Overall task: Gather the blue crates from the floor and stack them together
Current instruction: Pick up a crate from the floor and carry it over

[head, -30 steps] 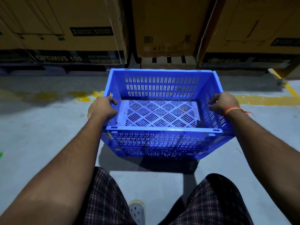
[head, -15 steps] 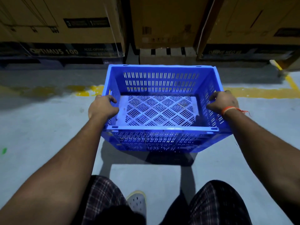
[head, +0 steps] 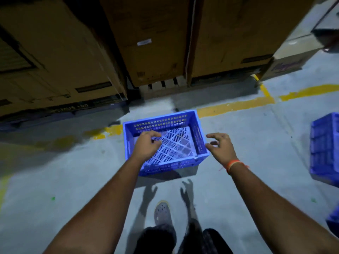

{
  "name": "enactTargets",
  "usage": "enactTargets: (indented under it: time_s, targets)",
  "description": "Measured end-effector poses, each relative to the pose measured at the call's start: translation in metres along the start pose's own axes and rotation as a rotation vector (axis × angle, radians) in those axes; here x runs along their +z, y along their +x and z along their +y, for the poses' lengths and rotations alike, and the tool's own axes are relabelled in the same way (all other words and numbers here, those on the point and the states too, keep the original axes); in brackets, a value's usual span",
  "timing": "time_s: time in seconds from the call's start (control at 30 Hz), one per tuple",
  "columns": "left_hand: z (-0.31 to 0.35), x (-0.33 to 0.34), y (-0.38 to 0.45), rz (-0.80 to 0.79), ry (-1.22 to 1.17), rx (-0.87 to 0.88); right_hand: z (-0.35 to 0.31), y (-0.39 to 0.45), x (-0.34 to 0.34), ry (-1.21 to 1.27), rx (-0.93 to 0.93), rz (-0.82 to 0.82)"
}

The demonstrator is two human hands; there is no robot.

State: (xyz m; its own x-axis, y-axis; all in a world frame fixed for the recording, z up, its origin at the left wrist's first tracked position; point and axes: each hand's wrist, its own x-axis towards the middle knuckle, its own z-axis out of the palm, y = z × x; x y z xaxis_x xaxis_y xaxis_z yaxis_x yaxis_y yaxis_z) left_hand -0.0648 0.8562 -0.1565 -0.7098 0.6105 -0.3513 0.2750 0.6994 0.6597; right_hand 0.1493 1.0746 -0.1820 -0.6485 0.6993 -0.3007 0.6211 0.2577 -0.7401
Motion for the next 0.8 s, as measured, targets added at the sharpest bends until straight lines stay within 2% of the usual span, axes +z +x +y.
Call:
enactTargets:
  time_s: [0.1, 0.2, 0.4, 0.47, 0.67, 0.8]
  targets:
    - [0.069, 0.001, -0.047, -0.142, -0.084, 0.027, -0.011, -0.080, -0.066, 0.100, 0.138, 0.087]
    - [0.120, 0.030, -0.064, -0.271, -0.121, 0.048, 0.008, -0.141, -0.126, 0.171, 0.258, 0.191]
    - [0.221, 0.145, -0.078, -0.545, -0.062, 0.194, 0.112, -0.224, -0.211, 0.306, 0.485, 0.458]
    - [0.252, 0.184, -0.089, -0.639, -0.009, 0.213, 0.145, -0.248, -0.236, 0.358, 0.564, 0.495]
    - [0.366, 0.294, -0.112, -0.768, 0.137, 0.329, 0.235, -0.286, -0.310, 0.430, 0.617, 0.542]
    - [0.435, 0.351, -0.122, -0.829, 0.163, 0.425, 0.277, -0.301, -0.351, 0.473, 0.666, 0.640]
